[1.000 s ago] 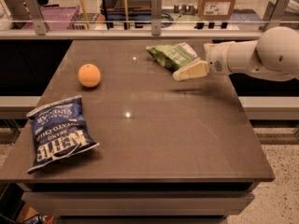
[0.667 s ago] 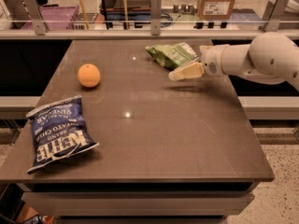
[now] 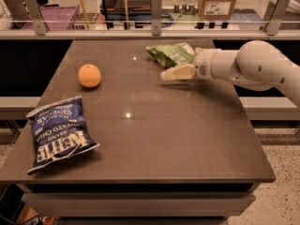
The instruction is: Pick green jalapeno chip bag
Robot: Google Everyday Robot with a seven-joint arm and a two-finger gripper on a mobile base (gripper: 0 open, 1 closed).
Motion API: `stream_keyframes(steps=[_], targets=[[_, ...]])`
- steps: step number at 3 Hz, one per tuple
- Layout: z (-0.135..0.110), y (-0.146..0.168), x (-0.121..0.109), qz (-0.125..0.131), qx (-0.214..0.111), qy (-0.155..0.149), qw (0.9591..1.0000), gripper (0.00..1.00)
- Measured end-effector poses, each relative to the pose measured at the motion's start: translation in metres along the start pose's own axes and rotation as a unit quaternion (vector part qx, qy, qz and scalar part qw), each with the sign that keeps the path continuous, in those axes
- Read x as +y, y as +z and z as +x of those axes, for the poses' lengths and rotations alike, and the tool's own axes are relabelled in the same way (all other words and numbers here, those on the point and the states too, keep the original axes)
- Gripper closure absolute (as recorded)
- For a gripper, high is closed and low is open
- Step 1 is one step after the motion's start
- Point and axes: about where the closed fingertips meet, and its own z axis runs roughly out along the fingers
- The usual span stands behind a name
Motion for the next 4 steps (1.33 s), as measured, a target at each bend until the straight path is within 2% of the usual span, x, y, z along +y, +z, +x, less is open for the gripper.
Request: stream_keyframes(steps=[1,2,4], targets=[[-0.0054,0.011,0.0015,0.011,-0.008,-0.003,0.9999,0.0],[-0.0059,0.0129,0.0026,0.011,-0.009,-0.003,0.9999,0.15],[-0.0064,0.0166,0.0059,0.007,-0.009,-0.004,0.9999,0.59]])
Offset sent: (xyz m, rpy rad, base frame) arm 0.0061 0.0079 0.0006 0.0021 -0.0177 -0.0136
